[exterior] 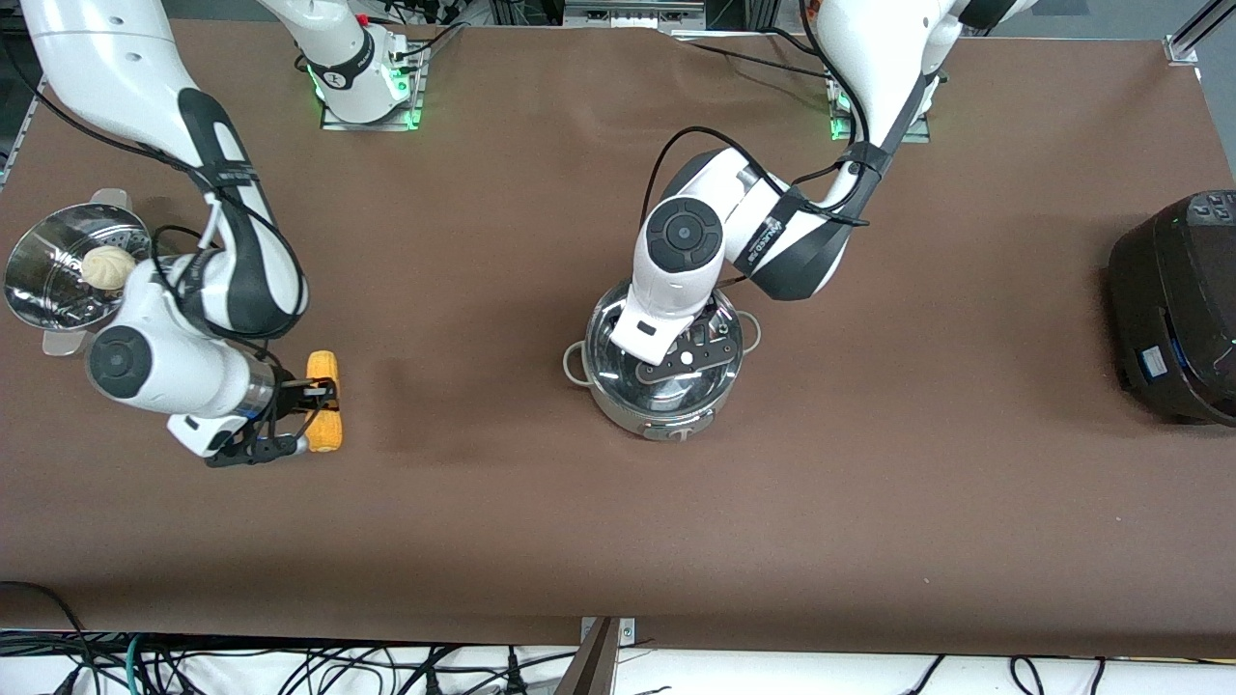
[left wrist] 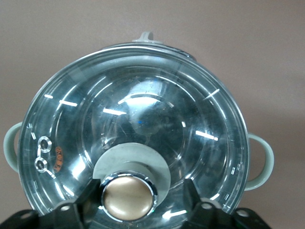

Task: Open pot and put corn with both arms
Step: 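Lift the glass lid off the pot with the left gripper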

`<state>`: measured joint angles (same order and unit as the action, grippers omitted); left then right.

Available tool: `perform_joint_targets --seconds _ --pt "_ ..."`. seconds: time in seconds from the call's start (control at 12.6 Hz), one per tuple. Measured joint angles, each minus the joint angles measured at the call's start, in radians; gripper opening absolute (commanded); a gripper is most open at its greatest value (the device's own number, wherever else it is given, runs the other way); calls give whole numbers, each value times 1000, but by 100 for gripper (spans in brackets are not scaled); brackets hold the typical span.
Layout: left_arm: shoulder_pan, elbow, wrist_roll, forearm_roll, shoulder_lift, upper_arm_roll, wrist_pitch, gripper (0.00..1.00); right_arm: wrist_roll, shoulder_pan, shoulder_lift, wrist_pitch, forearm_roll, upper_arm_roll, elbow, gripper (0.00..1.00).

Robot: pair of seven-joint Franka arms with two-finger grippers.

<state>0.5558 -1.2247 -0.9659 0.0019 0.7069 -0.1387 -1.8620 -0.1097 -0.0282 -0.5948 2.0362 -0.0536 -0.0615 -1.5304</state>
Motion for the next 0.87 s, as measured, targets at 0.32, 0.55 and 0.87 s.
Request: perform_joint_targets --seconds 0.32,0.55,0.87 --pt "-3 0 1 0 -1 0 14 0 -1 4 10 -185 1 29 148 0" --pt "-6 0 15 0 -3 1 21 0 -2 9 10 -325 1 43 249 0" --pt "-46 8 35 0 -43 3 88 0 -2 13 13 -549 4 46 439 0"
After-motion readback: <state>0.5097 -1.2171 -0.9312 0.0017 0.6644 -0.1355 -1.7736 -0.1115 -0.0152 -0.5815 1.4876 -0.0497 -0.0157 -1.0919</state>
